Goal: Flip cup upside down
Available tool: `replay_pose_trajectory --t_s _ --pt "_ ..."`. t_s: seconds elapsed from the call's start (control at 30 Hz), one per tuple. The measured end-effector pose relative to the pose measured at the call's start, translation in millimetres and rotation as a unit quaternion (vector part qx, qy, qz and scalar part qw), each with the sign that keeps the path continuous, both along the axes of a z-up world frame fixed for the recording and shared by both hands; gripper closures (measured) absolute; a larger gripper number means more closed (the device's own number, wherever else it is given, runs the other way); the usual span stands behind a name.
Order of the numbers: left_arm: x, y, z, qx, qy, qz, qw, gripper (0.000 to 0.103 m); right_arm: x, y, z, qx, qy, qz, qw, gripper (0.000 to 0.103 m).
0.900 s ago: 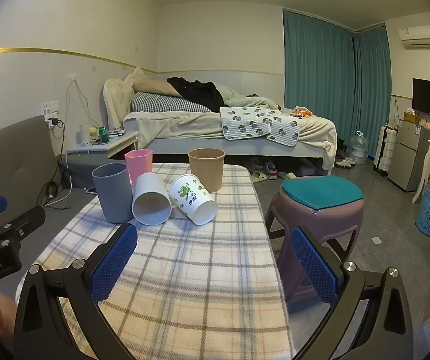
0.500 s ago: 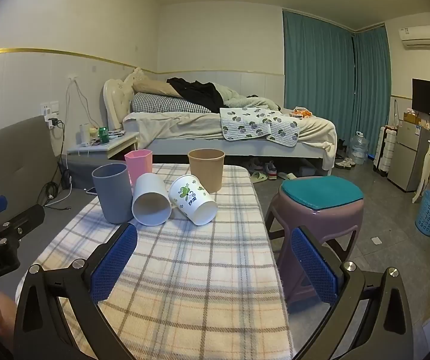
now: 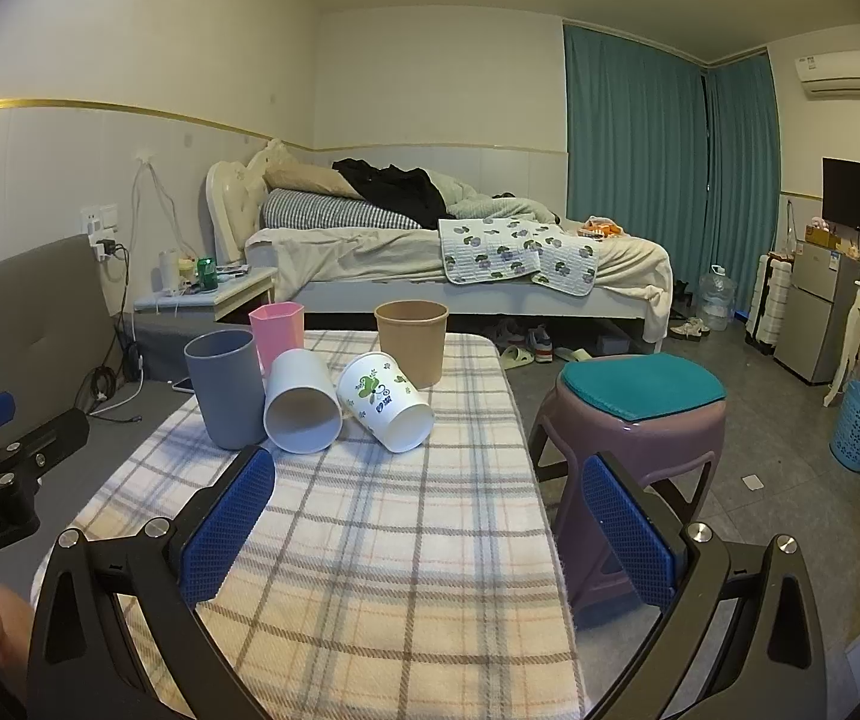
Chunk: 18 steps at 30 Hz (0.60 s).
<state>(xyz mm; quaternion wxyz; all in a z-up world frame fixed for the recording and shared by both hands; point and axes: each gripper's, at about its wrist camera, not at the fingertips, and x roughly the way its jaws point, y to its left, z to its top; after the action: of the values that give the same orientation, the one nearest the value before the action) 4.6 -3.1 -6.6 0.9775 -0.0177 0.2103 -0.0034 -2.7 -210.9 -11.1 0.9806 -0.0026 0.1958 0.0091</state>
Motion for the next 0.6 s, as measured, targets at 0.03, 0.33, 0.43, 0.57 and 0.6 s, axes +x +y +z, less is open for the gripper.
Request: replay_pose_trajectory --t_s 0.03,0.33,0.43,0.57,0.6 --pt "0.4 0.2 0.0 0.0 0.0 0.0 1.0 0.0 -0.5 -0.4 0.3 0.0 0.0 0.0 1.0 0.0" --pt "-5.6 3.3 4.8 -0.002 0.0 -0.001 1.0 0.0 -0.1 -2.0 -1.0 0.001 0.0 0.0 1.0 0.0" --pt "-5.7 3.3 4.7 -0.002 -0.001 -0.001 1.0 0.0 0.0 -2.2 -1.2 0.001 0.0 0.0 1.0 0.0" --pt "-5.5 3.1 4.9 -0.002 -0.001 -0.001 1.0 0.0 0.0 -2.3 -1.4 0.002 0.0 0.0 1.0 0.0" --pt "-5.5 3.1 4.8 -0.002 -0.001 -0.001 1.0 0.0 0.0 -2.2 -1.3 0.001 -0.001 -0.001 1.0 0.0"
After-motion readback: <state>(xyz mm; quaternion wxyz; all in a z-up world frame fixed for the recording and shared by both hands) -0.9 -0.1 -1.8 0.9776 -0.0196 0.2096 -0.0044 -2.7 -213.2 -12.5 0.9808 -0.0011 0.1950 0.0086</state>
